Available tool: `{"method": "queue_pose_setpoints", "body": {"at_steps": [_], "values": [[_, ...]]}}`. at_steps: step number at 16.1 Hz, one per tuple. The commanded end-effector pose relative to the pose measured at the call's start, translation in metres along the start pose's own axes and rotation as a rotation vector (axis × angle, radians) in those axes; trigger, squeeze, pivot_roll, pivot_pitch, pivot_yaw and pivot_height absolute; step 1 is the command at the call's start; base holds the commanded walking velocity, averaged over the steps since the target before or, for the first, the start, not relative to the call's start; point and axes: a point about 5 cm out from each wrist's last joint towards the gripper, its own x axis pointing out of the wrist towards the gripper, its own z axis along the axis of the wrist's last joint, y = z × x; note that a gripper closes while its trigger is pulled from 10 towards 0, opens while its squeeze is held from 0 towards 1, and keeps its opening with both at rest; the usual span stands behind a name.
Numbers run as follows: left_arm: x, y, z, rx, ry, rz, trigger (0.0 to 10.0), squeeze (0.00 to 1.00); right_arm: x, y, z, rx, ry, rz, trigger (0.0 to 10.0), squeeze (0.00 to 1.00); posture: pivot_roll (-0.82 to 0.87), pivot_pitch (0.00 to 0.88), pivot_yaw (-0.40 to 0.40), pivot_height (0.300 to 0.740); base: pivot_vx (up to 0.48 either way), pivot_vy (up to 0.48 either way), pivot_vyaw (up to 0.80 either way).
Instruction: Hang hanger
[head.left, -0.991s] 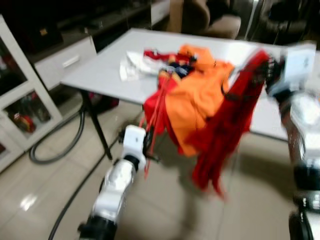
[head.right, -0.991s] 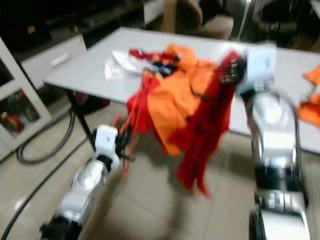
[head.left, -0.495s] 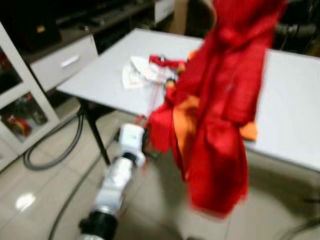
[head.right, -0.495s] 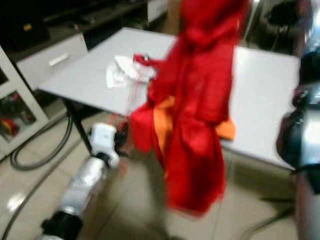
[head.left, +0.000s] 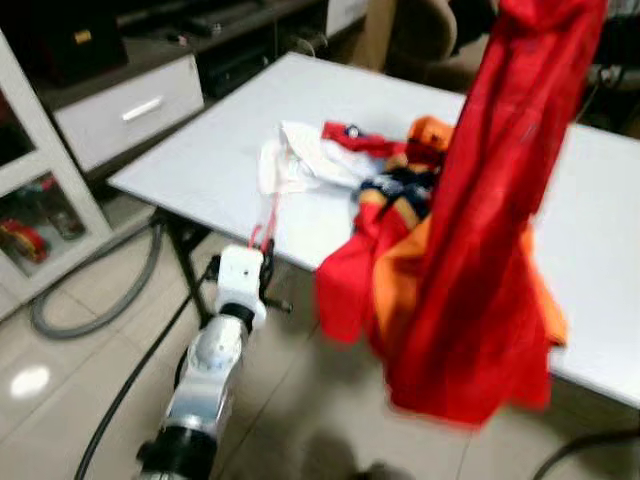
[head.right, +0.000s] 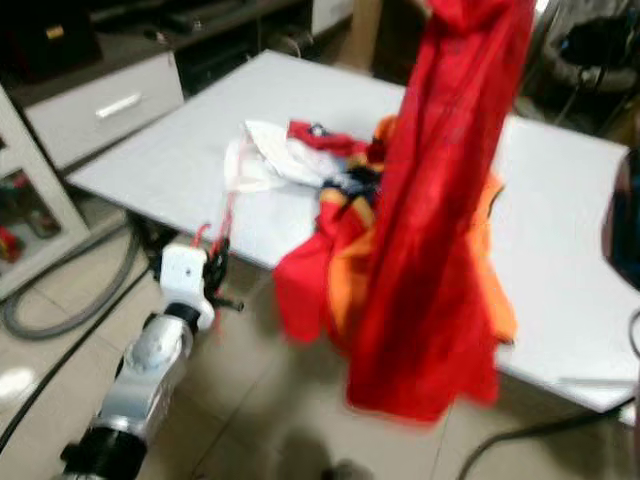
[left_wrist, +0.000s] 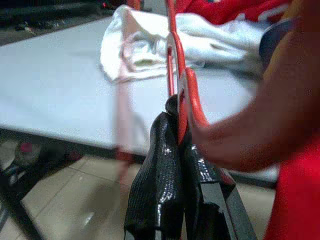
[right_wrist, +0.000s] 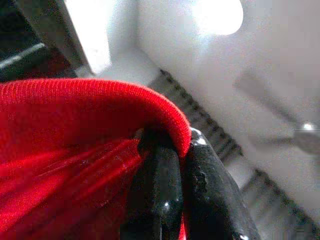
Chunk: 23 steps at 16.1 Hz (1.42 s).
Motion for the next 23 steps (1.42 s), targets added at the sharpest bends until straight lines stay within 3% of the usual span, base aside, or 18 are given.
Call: {"method": "queue_pose_setpoints", "body": {"at_steps": [1,2,3,4,5,8,10,11,12,16,18,20,22,23], "values": [[-0.001,-0.007,-0.001,0.016,0.009,-0.013,10.0,0.0,-0.011,0.008,-0.034,0.064,0.132,0.01,10.0,0.0,-0.01,0.0,-0.072,0.74,0.431,0.0,0.0],[-0.001,-0.007,-0.001,0.017,0.021,0.002,10.0,0.0,-0.027,0.038,-0.067,0.166,0.253,0.091,10.0,0.0,-0.01,0.0,-0.071,0.74,0.307,0.244,0.0],[0.0,-0.009,0.0,0.015,0.017,0.004,10.0,0.0,-0.053,0.073,-0.103,0.382,0.409,0.144,10.0,0.0,-0.01,0.0,-0.068,0.74,0.0,0.0,0.0],[0.0,-0.011,0.001,0.004,0.014,-0.005,10.0,0.0,-0.072,0.095,-0.123,0.493,0.508,0.163,10.0,0.0,-0.01,0.0,-0.063,0.74,0.0,0.0,0.0],[0.001,-0.012,0.007,0.007,-0.007,-0.013,10.0,0.0,-0.118,0.144,-0.154,0.754,0.701,0.153,10.0,0.0,-0.01,0.0,-0.052,0.74,0.0,0.0,0.0],[0.003,-0.01,0.014,0.014,-0.027,-0.026,10.0,0.0,-0.148,0.182,-0.16,0.91,0.773,0.175,10.0,0.0,-0.02,0.0,-0.043,0.74,0.0,0.0,0.0],[0.004,-0.01,0.014,0.011,-0.025,-0.031,10.0,0.0,-0.159,0.195,-0.161,0.941,0.792,0.192,10.0,0.0,-0.02,0.0,-0.042,0.74,0.0,0.0,0.0],[0.004,-0.011,0.015,0.008,-0.025,-0.031,10.0,0.0,-0.157,0.196,-0.157,0.958,0.742,0.172,10.0,0.32,-0.02,0.0,-0.046,0.74,0.0,0.0,0.0],[0.003,-0.011,0.015,0.015,-0.028,-0.034,10.0,0.0,-0.155,0.194,-0.155,0.977,0.708,0.138,10.0,1.0,-0.02,0.0,-0.047,0.74,0.0,0.0,0.0],[-0.001,-0.015,0.014,0.058,-0.031,-0.066,10.0,0.0,-0.159,0.199,-0.144,0.903,0.551,0.107,10.0,1.0,-0.03,0.0,-0.044,0.74,0.0,0.0,0.0],[0.0,-0.018,0.012,0.056,-0.019,-0.091,10.0,0.0,-0.176,0.209,-0.143,0.864,0.529,0.152,10.0,1.0,-0.04,0.0,-0.021,0.74,0.0,0.0,0.0],[0.003,-0.019,0.014,0.085,-0.023,-0.112,10.0,0.0,-0.186,0.216,-0.15,0.951,0.597,0.139,10.0,1.0,-0.04,0.0,-0.012,0.74,0.0,0.0,0.0],[0.003,-0.016,0.013,0.083,-0.016,-0.111,10.0,0.0,-0.189,0.221,-0.145,1.037,0.596,0.151,10.0,1.0,-0.04,0.0,-0.005,0.74,0.0,0.0,0.0],[0.003,-0.016,0.013,0.084,-0.015,-0.113,10.0,0.0,-0.19,0.223,-0.142,1.037,0.582,0.172,10.0,1.0,-0.04,0.0,-0.005,0.74,0.0,0.0,0.0]]}}
